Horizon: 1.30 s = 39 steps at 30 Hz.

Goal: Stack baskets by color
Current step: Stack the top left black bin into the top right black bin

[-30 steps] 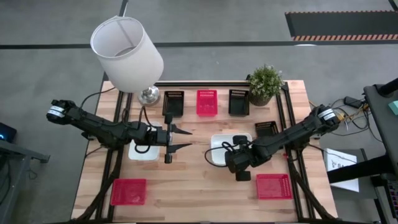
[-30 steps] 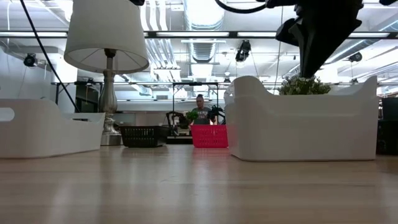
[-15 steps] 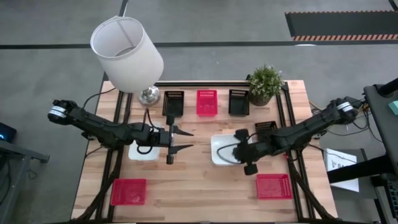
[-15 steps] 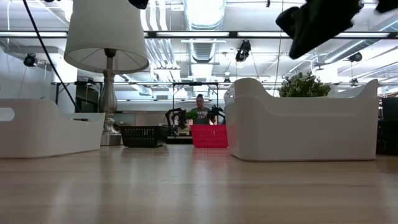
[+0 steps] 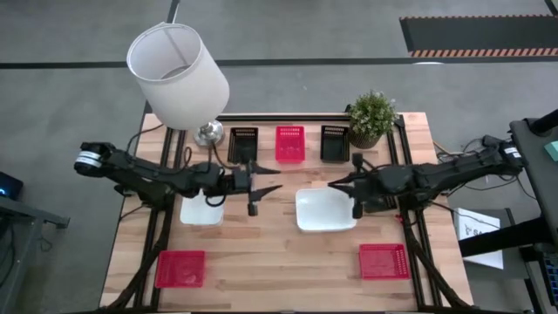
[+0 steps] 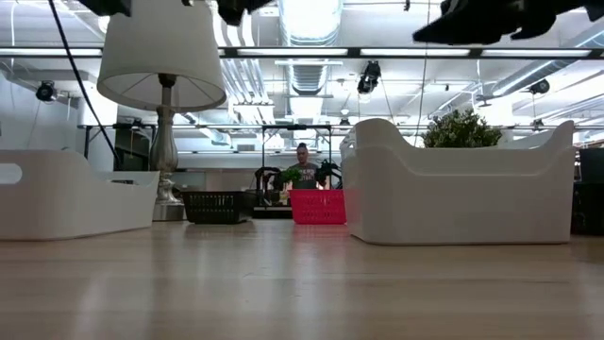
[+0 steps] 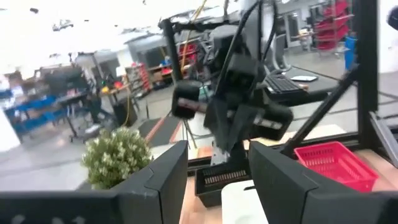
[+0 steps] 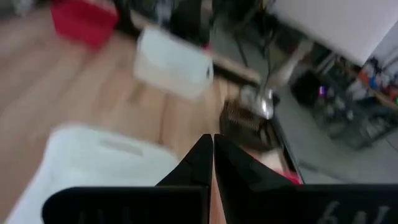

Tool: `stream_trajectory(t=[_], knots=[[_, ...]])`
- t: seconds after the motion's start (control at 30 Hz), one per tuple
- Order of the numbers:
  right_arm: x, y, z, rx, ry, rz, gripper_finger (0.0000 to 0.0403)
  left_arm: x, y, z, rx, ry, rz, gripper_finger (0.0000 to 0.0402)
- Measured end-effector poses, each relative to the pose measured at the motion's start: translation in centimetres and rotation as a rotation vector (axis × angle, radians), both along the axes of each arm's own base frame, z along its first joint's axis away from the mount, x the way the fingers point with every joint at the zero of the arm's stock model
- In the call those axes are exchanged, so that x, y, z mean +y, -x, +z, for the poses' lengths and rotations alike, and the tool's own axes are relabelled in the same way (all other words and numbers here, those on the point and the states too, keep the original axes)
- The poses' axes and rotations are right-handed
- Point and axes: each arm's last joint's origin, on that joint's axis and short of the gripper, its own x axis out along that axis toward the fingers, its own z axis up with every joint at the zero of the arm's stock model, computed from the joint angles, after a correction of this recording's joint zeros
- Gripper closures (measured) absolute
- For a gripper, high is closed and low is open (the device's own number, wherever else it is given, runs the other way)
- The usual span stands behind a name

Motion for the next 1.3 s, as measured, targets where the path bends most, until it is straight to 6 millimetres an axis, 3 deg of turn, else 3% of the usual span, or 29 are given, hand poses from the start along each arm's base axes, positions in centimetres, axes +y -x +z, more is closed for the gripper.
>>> stream_trajectory(t=[0.3,0.6,0.83,1.0,1.3], knots=[[-0.4,2.7,0.8,-0.145,-0.045,0.032,0.0394,-0.3,-3.1,-0.9,0.138,0.210,0.005,0.0246],[-0.5,3.1,1.5,-0.196,0.073,0.052,0.0394,-0.3,-5.1,-2.2,0.530,0.411,0.155,0.0246],[-0.5,3.2,1.8,-0.219,0.144,0.061,0.0394,0.4,-5.8,-2.0,0.888,0.352,0.260,0.0246],[-0.6,3.4,1.7,-0.203,0.144,0.062,0.0394,2.7,-4.4,-2.6,1.192,0.216,0.328,0.0247],[-0.6,3.6,1.3,-0.161,0.119,0.060,0.0394,8.6,-3.0,-5.6,1.307,0.164,0.400,0.0281]])
